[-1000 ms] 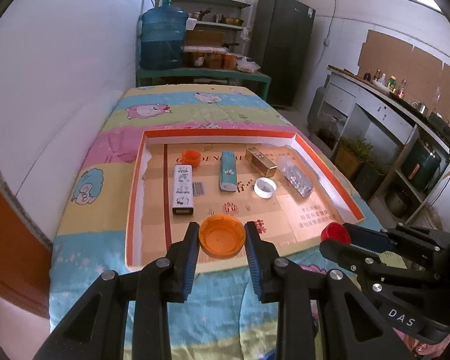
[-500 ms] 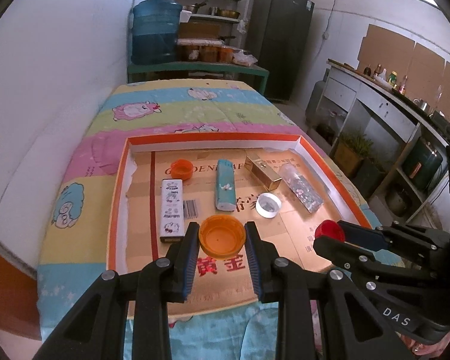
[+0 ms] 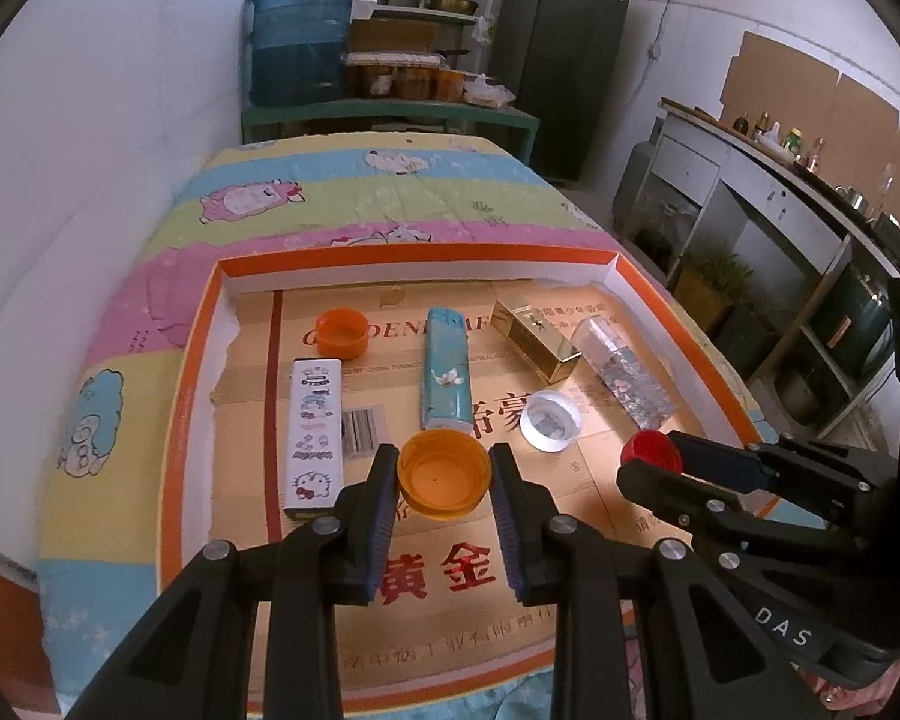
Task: Organize rigid objects
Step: 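Carry the orange and red caps over the tray with both tools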
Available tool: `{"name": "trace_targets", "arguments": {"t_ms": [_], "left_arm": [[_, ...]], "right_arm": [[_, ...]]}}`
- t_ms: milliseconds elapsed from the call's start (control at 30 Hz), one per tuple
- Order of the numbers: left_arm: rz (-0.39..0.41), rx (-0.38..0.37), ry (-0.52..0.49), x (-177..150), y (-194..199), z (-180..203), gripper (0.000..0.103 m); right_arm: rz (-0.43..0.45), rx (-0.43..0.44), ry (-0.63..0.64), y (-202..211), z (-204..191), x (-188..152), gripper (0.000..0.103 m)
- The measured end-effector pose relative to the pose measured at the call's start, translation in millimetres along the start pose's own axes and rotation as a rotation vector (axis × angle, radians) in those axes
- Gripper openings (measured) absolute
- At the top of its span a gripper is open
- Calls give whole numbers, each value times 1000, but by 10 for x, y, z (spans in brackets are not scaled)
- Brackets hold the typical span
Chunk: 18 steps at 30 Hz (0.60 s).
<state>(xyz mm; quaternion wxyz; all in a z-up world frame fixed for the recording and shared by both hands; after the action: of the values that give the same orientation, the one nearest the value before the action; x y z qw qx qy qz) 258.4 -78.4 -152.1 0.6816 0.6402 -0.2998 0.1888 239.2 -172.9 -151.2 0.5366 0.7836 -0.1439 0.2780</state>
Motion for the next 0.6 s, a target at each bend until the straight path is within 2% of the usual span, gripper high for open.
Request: {"name": "trace_targets", "arguments": {"t_ms": [600], "left_arm": [[-36, 6, -8, -9, -279, 44, 31]], "right_arm": [[-21, -6, -12, -185, 136, -4, 30]]}}
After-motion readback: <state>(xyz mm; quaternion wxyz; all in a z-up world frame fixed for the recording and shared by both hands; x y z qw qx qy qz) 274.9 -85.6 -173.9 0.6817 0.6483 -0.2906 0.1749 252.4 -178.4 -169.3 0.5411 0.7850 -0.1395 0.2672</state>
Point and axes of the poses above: each gripper's, at about its wrist camera, not at the fingertips, and y roughly against the way its jaws point, z to its right, x to its top, the point moved 7 cm from there along -y, roughly the way its jaws point, and after that the axes turned 11 degrees about x, right-handed, at the moved point
